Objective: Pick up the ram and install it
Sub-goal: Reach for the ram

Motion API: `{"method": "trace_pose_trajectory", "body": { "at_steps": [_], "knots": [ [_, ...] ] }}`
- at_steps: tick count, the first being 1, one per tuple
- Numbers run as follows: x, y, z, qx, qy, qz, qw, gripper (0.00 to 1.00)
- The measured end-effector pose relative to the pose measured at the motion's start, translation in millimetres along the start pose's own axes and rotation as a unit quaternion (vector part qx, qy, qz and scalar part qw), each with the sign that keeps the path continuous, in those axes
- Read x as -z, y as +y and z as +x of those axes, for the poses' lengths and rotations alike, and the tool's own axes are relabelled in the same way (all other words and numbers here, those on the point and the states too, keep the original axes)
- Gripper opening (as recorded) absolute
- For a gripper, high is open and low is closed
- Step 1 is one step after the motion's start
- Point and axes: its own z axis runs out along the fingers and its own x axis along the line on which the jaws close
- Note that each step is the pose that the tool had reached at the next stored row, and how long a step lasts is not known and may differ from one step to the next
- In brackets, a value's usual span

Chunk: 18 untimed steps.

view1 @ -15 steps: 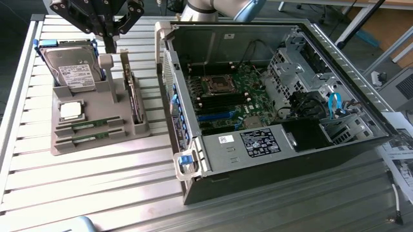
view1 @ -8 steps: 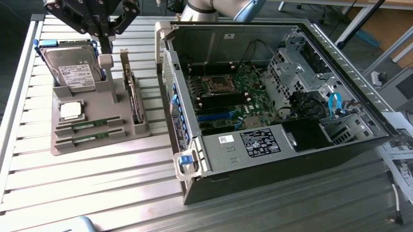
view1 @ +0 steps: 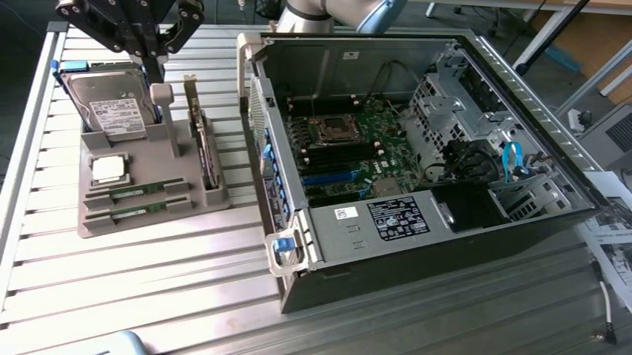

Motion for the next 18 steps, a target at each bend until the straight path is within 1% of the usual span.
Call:
{"method": "trace_pose_trajectory", "body": {
  "at_steps": [4,18],
  "knots": [
    [0.1,-0.2,3.4,0.0,0.0,0.001,1.0,0.1],
    [0.1,-0.3,4.3,0.0,-0.0001,0.001,1.0,0.1]
  ]
}}
